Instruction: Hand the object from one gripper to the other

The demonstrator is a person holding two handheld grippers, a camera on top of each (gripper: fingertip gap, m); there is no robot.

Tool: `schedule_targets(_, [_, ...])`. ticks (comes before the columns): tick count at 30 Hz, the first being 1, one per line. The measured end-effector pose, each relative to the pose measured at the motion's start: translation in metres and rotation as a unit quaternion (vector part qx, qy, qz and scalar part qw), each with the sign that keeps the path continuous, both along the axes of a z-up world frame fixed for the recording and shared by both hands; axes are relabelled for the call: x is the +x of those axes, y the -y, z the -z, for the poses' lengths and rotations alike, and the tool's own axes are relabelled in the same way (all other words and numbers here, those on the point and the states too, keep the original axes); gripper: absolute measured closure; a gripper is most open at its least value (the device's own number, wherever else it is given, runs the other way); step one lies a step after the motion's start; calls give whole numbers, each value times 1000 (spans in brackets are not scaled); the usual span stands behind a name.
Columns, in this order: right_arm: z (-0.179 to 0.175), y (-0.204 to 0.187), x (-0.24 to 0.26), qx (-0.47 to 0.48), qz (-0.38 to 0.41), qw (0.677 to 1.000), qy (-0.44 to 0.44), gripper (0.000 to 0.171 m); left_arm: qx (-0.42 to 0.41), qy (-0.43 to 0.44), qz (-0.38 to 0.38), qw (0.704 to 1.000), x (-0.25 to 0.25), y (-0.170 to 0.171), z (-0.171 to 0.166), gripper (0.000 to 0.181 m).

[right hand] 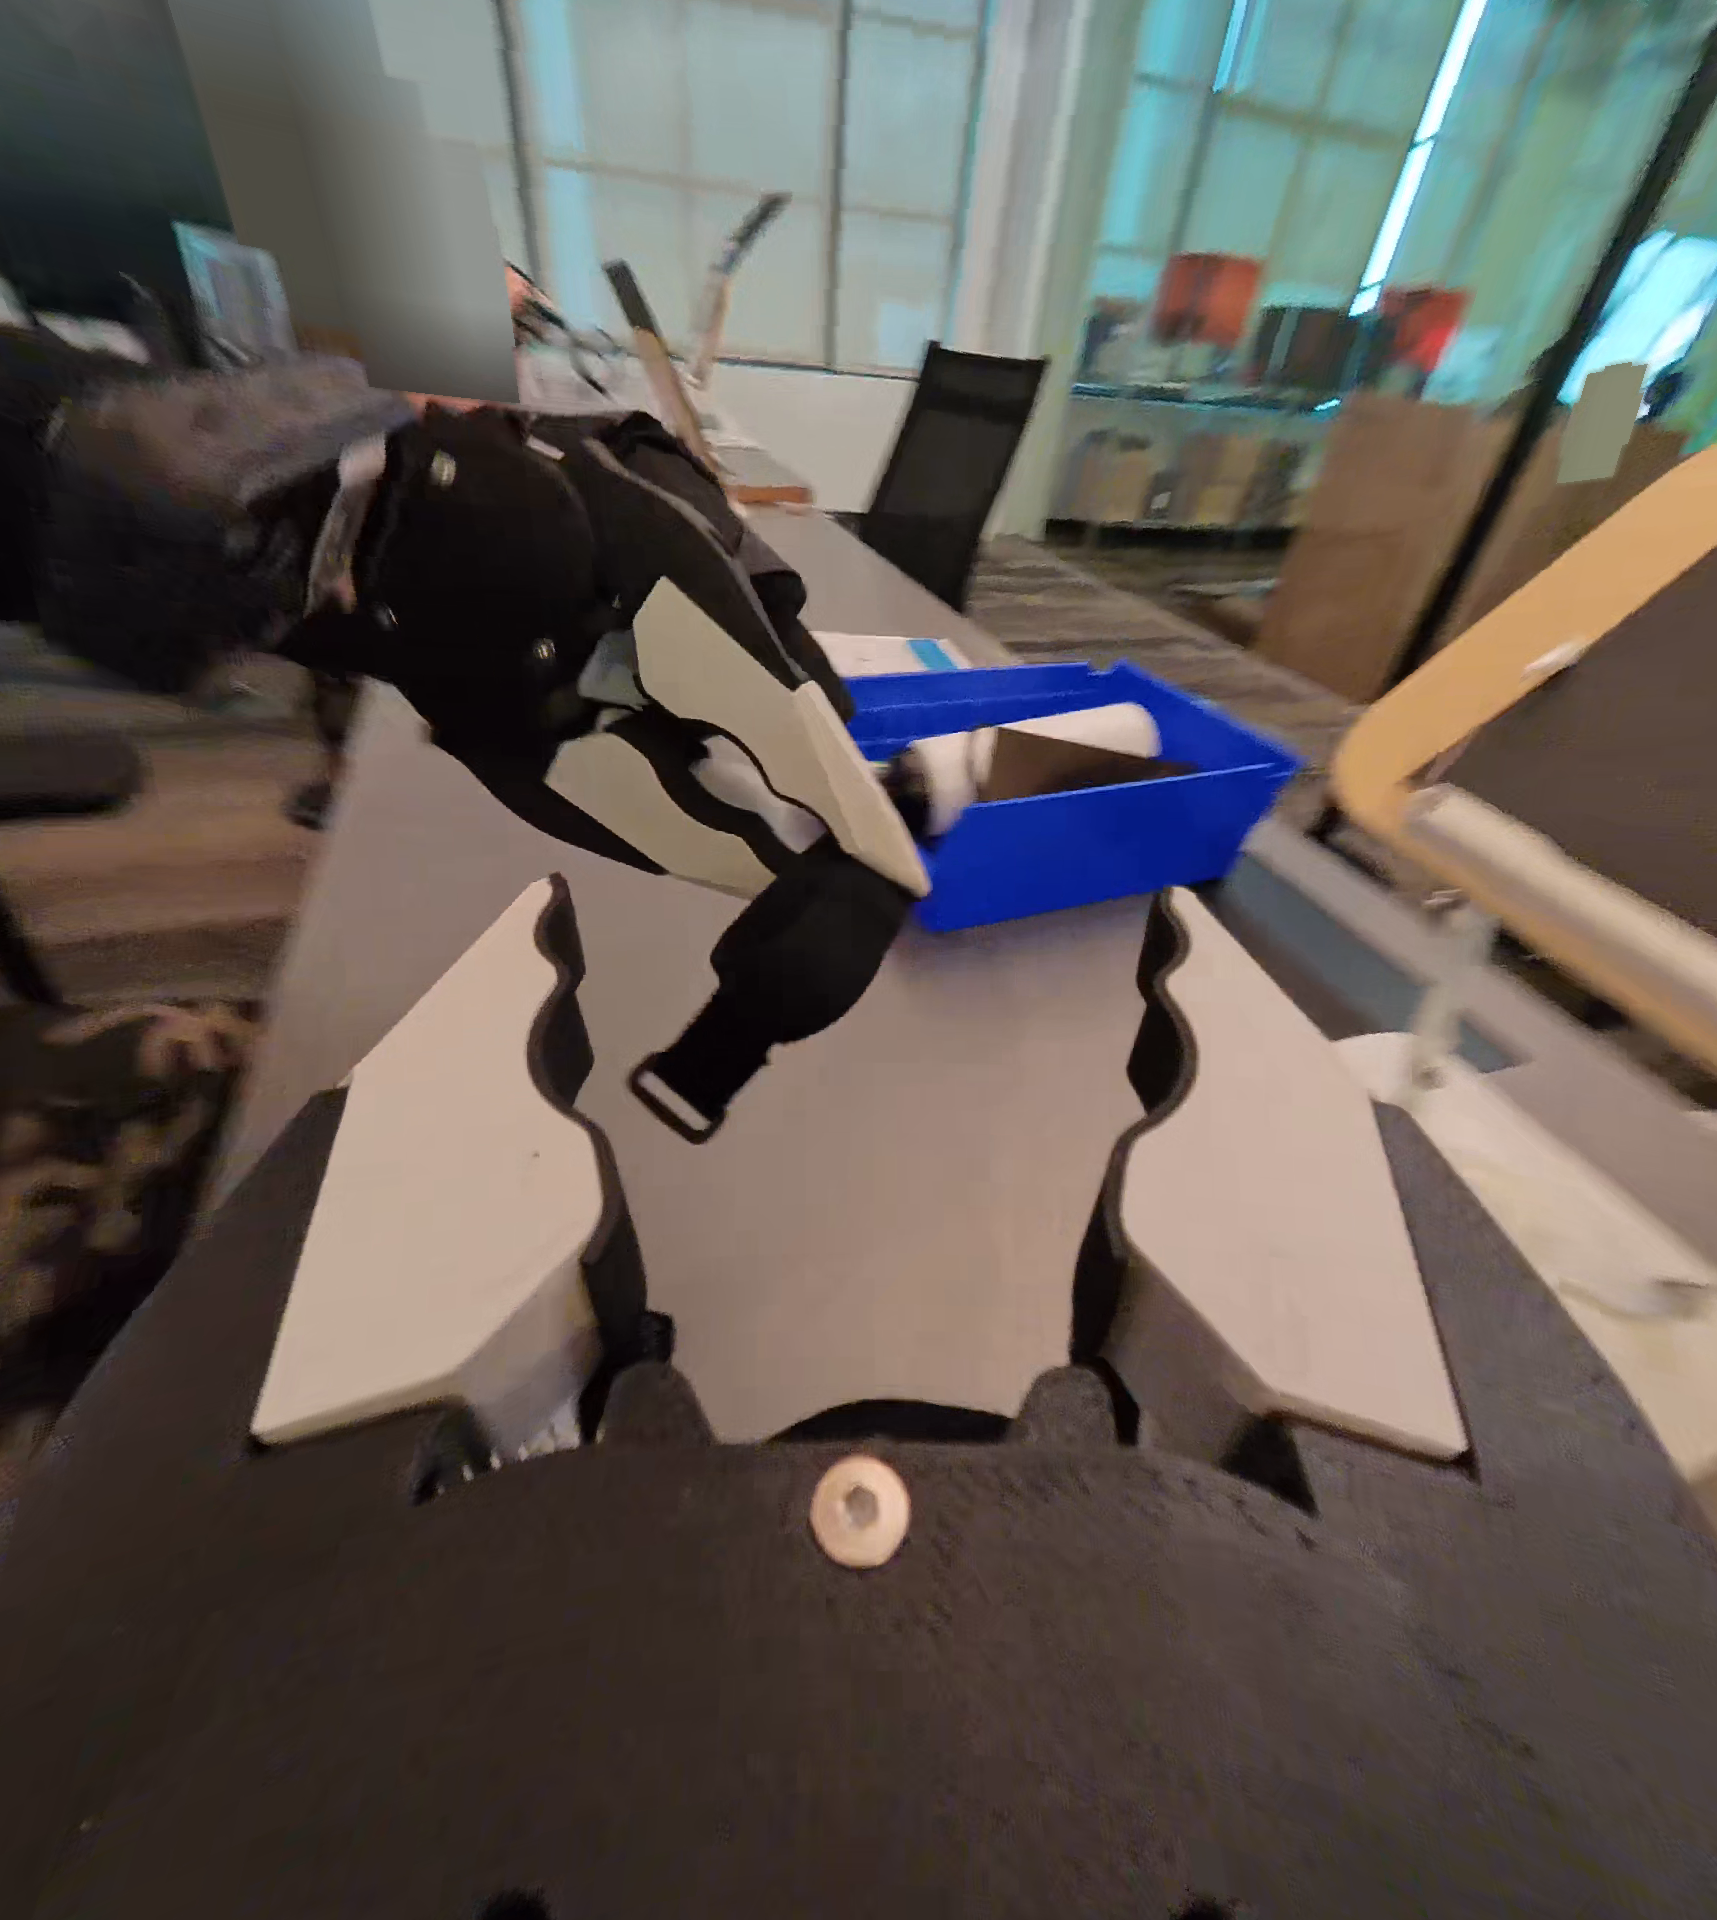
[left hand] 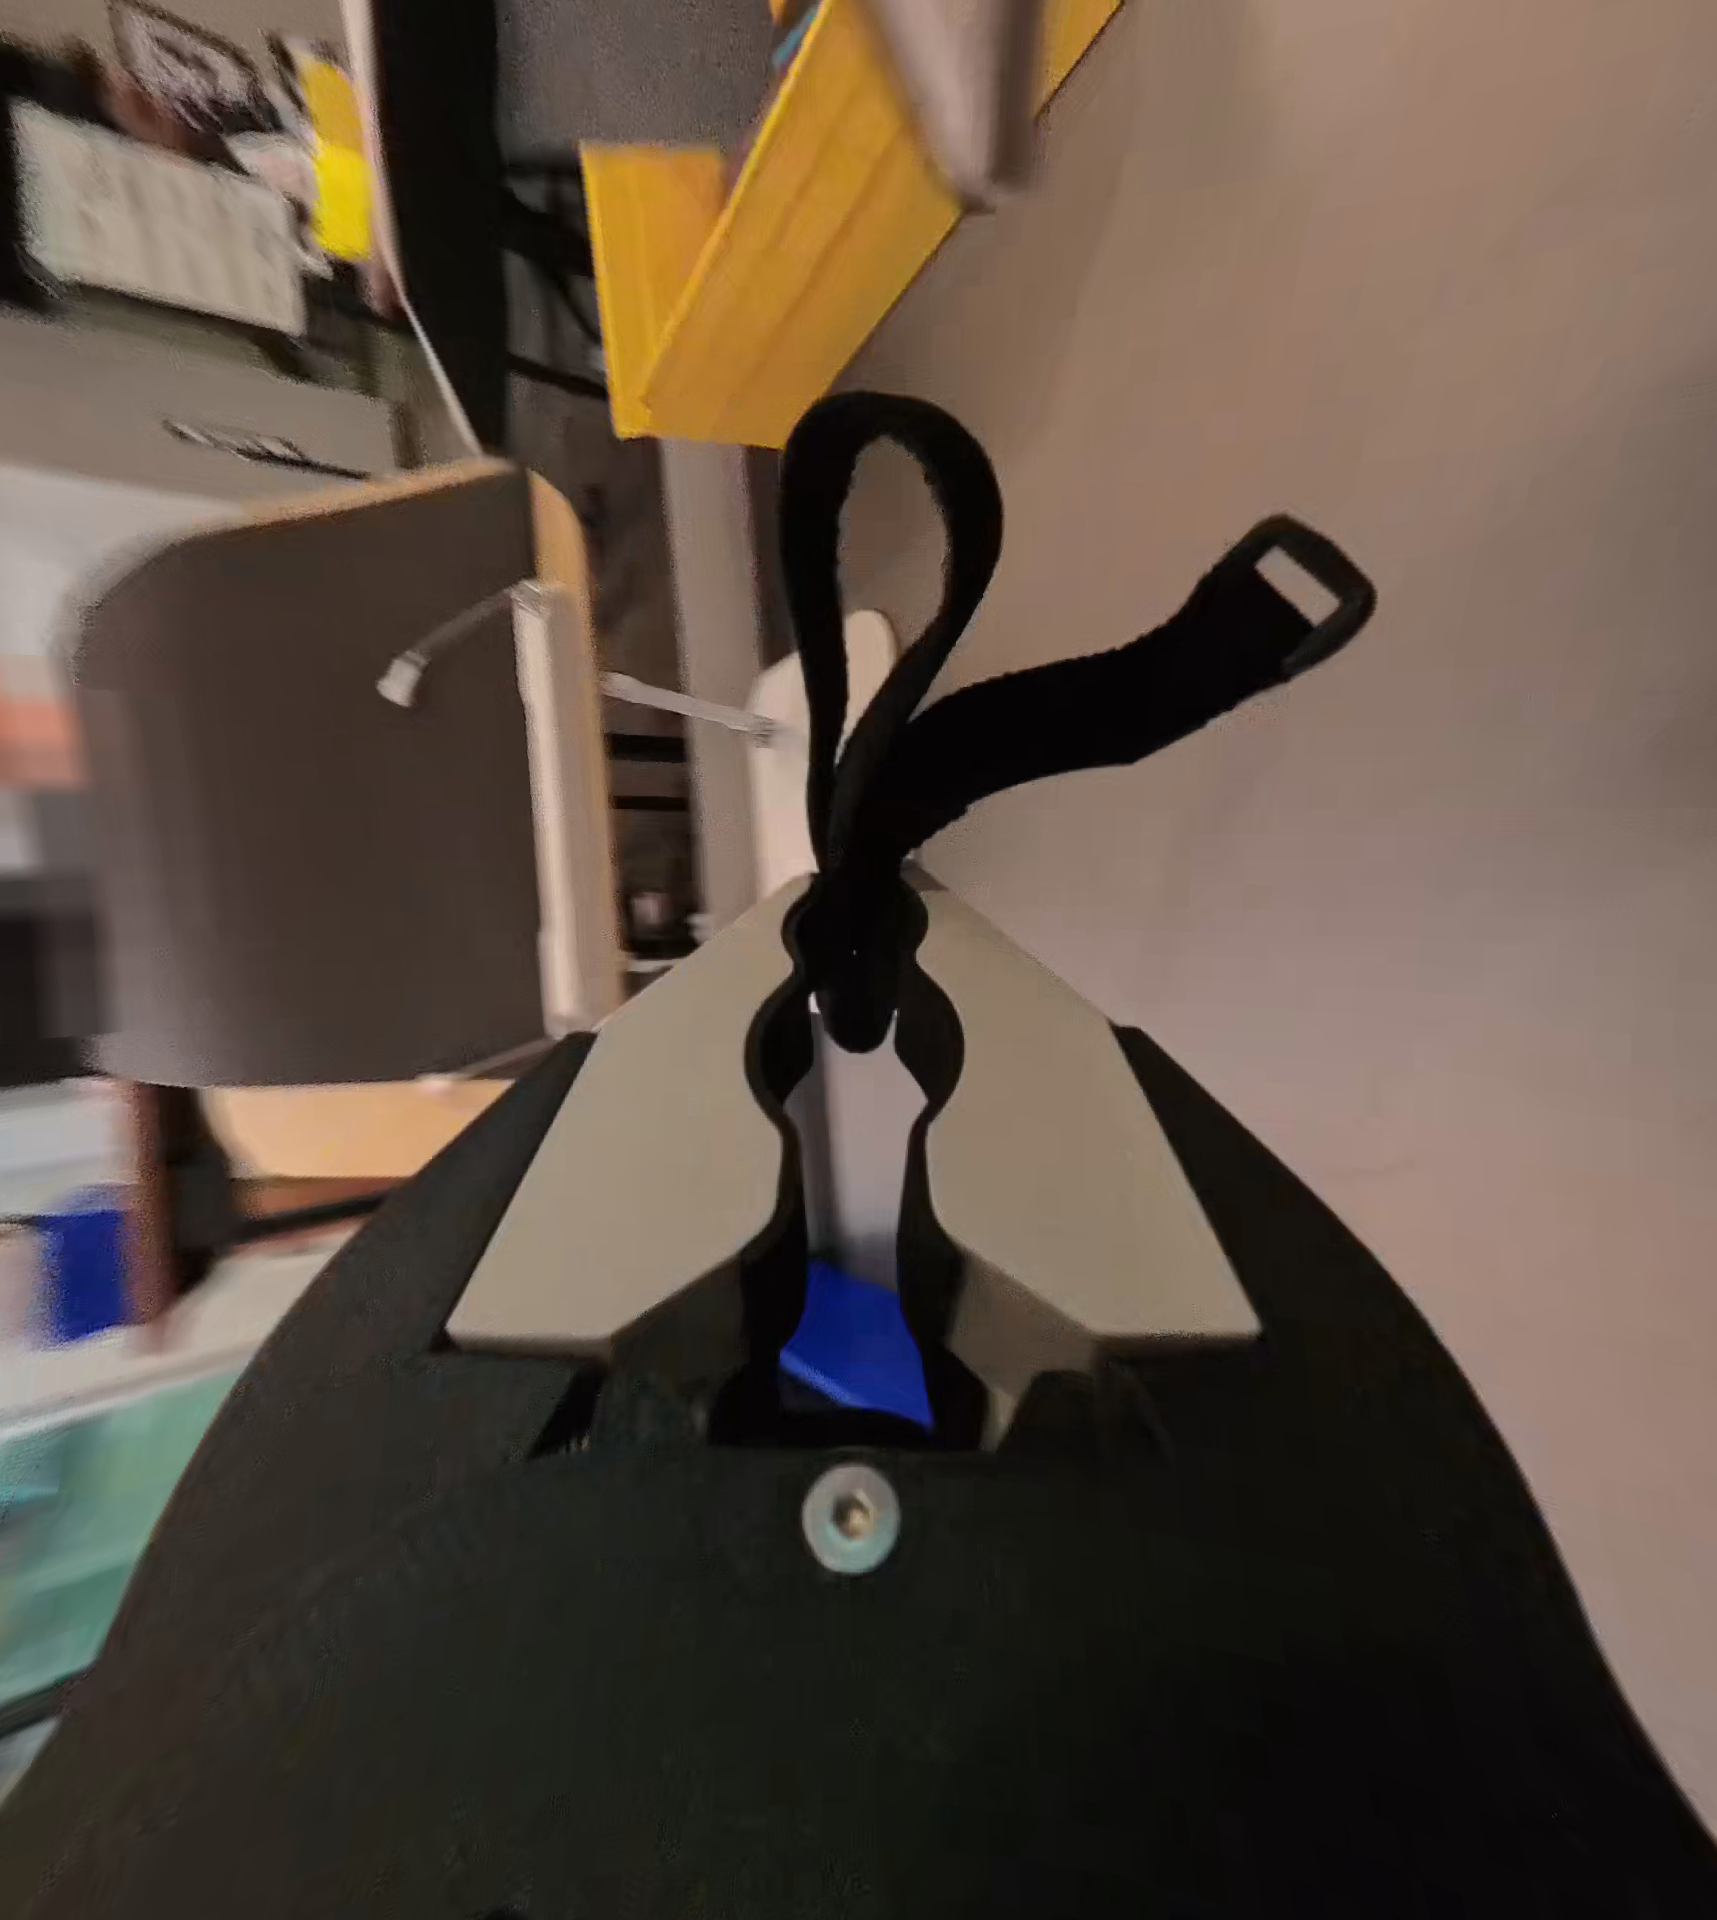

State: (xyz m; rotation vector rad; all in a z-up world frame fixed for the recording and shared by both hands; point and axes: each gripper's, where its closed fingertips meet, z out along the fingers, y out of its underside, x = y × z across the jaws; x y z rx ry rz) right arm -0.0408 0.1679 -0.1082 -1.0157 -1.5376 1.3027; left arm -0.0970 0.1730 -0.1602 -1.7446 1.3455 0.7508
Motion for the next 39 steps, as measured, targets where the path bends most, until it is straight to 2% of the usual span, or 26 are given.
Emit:
schedule_targets(3, [1, -1, 0, 103, 33, 994, 6, 59, -69, 154, -12, 986, 7, 0, 4, 174])
schedule_targets(6, [13, -1, -2, 156, 45, 986, 32, 50, -121, 300, 10, 946, 17, 3, -4, 174])
schedule_targets(9, [25, -3, -6, 200, 57, 977, 57, 44, -138, 370, 7, 919, 13, -1, -9, 174])
schedule_targets(13, [24, 2, -16, 251, 70, 963, 73, 44, -147, 328, -2, 933, 5, -2, 5, 174])
schedule_targets(15, [29, 5, -21, 263, 69, 959, 86, 49, -145, 289, -3, 946, 6, -2, 10, 174])
schedule_targets(20, [45, 11, -29, 285, 56, 951, 107, 83, -157, 250, 0, 955, 16, 1, 18, 174])
schedule_targets(26, [43, 13, -25, 286, 44, 950, 112, 130, -156, 236, 4, 959, 11, 0, 18, 175])
schedule_targets(33, [40, 10, -23, 277, 51, 952, 118, 159, -170, 205, 28, 963, 18, 8, 21, 174])
schedule_targets(37, [39, 8, -20, 257, 51, 958, 120, 164, -163, 205, 40, 964, 22, 7, 19, 172])
schedule_targets(39, [38, 6, -18, 249, 51, 960, 119, 164, -141, 204, 39, 968, 21, 3, 14, 162])
